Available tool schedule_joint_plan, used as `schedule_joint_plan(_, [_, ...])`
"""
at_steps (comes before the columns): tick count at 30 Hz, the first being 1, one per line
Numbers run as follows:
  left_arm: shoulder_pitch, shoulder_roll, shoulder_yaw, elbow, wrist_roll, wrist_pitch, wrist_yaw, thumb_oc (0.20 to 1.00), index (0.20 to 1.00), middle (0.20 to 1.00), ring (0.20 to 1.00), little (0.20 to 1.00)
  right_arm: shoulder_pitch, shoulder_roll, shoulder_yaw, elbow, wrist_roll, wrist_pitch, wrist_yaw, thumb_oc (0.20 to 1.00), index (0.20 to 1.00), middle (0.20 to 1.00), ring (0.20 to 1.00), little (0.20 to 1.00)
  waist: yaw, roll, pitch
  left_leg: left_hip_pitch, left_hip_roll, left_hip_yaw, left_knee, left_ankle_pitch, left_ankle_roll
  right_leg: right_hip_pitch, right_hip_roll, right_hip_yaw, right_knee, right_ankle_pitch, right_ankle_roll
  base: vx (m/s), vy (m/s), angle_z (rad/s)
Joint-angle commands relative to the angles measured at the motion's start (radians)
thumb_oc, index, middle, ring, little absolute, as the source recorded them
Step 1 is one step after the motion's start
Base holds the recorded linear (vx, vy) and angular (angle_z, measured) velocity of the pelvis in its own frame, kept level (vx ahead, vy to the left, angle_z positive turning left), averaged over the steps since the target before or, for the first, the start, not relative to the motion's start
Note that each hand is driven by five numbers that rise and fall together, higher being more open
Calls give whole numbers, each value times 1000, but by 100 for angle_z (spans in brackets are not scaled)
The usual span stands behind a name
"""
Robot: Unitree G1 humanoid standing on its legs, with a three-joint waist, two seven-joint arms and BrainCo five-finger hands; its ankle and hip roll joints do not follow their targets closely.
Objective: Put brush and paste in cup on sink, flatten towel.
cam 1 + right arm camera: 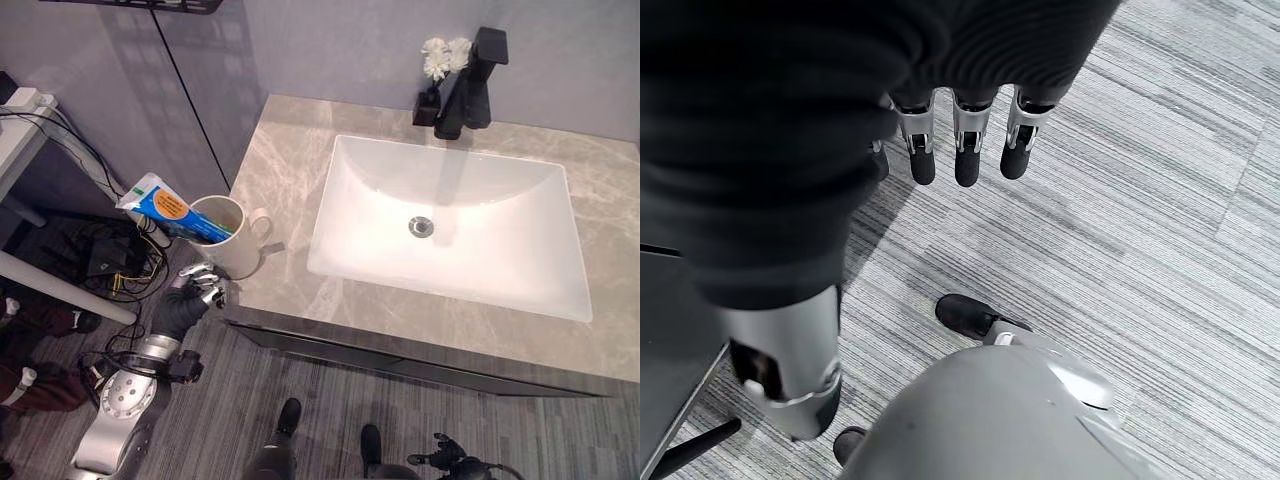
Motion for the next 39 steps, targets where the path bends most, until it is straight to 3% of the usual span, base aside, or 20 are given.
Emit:
schedule_joint_plan(1, [-35, -22, 80, -118, -15, -65, 11, 200, 200, 200, 200, 200, -6, 16, 24, 4, 6, 6, -12, 1000, 1000, 1000, 1000, 1000, -8, -32, -26, 76, -35, 75, 3, -100, 49, -29, -17, 48, -1, 17, 14, 0, 0, 0])
schedule_joint_plan(39, [-66, -26, 59, -52, 33, -57, 40, 200, 200, 200, 200, 200, -3, 19, 22, -8, 38, 1, -24, 1000, 1000, 1000, 1000, 1000, -22, -39, 12, 19, -33, 94, 3, -84, 49, -93, -14, 62, -1, 36, 19, -1, -1, -1])
